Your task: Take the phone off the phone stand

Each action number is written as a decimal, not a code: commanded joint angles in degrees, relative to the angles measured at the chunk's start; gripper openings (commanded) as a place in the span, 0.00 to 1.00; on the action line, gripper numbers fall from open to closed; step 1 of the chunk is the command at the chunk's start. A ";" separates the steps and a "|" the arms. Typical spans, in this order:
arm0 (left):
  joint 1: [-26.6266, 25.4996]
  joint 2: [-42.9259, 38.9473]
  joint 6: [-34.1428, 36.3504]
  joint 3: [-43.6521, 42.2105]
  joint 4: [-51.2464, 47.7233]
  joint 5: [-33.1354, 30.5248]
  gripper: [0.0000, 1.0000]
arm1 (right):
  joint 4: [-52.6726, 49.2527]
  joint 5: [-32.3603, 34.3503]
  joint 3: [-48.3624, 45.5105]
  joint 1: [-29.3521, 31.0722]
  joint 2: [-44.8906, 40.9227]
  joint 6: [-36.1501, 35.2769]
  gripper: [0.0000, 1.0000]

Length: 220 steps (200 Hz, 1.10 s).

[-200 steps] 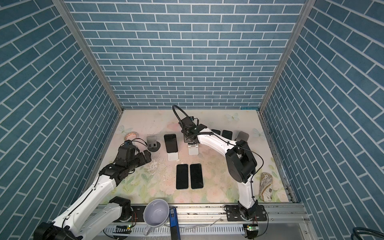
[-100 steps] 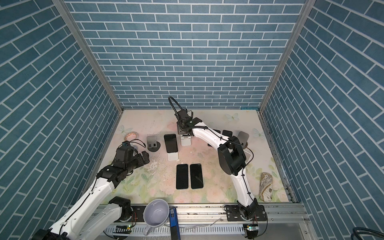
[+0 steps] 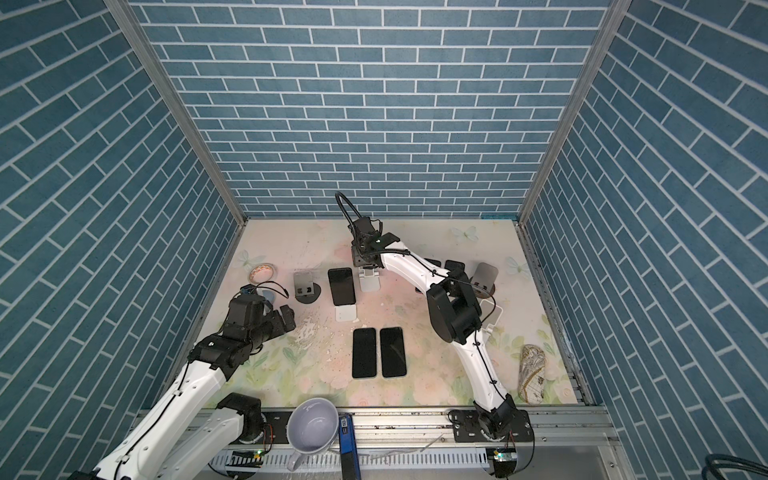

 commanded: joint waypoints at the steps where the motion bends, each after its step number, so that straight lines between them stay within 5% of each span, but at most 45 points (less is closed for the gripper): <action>1: 0.45 -0.06 0.57 1.03 -1.06 -0.60 1.00 | 0.00 -1.16 2.51 -0.13 0.32 -0.46 0.72; 92: 0.45 -0.25 0.22 0.95 -1.08 0.01 1.00 | 0.87 -0.29 -0.63 -0.13 -8.45 -3.82 0.84; 220: 0.45 -1.12 -1.77 0.10 0.36 2.19 1.00 | 9.10 2.62 -25.19 -0.13 -26.22 0.09 0.86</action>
